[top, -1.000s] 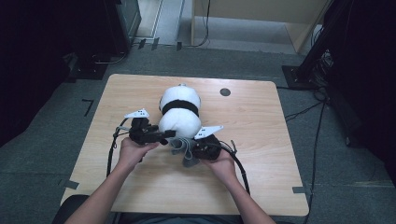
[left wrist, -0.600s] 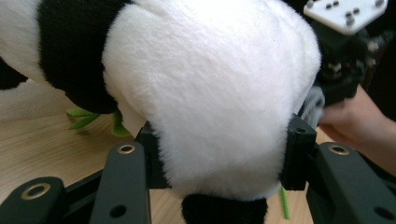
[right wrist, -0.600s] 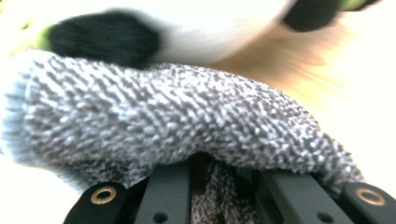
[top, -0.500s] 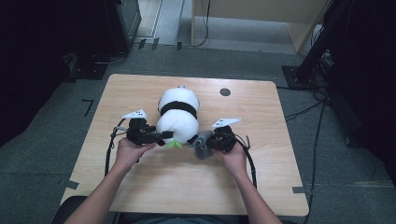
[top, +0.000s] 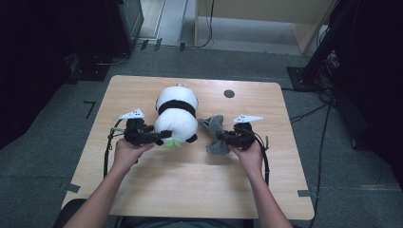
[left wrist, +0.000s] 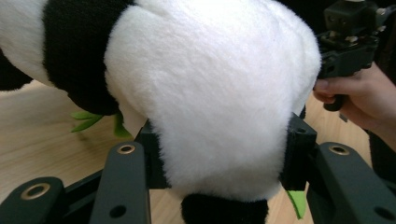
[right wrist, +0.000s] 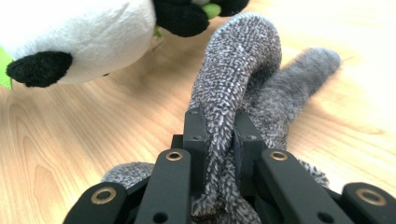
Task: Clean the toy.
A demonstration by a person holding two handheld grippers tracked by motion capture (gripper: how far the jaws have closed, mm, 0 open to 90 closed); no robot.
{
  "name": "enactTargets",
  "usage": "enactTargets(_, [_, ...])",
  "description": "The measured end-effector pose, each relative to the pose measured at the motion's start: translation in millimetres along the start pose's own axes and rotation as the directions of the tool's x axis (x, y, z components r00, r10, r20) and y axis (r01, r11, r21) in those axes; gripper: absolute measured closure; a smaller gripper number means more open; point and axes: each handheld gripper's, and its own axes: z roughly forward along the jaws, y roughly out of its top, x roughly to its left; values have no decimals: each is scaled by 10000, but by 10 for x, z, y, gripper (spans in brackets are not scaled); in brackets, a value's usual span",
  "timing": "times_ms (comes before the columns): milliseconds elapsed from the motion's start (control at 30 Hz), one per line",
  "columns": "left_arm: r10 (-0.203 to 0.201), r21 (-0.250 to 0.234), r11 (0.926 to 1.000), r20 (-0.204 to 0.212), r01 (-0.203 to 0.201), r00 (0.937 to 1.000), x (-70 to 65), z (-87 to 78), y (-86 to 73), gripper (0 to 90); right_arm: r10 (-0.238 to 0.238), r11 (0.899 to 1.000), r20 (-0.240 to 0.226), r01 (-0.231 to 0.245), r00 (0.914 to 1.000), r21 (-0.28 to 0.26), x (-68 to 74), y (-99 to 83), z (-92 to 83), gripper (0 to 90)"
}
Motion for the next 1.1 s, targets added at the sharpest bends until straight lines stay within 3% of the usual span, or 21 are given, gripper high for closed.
enactTargets(133, [39,33,10000,-295,-38,9996,82,-28,6,493,68,9998,221,-64,9997,-197,-51,32,-92,803])
enactTargets(400, [175,87,9998,-875,-168,9960,278,-70,12,493,480,9953,813,-408,9955,-880,-291,52,-373,803])
enactTargets(533, [-50,23,10000,-959,52,9954,406,-87,11,492,703,9921,1123,-577,9912,-1115,-426,30,-486,803])
enactTargets(633, [130,362,9993,-1231,-86,9923,478,-116,40,492,875,9900,1347,-712,9870,-1215,-526,13,-550,803])
enactTargets(733, [-97,202,9997,-1261,123,9920,579,-157,44,491,1035,9884,1582,-839,9820,-1263,-619,-12,-597,803])
enactTargets(900, [-161,-156,9998,-1526,139,9882,749,-236,33,490,1273,9848,1911,-1012,9733,-1409,-758,-52,-659,802])
enactTargets(1100, [-371,-178,9992,-1707,346,9846,951,-283,21,487,1383,9853,2483,-1079,9587,-1321,-921,-118,-664,801])
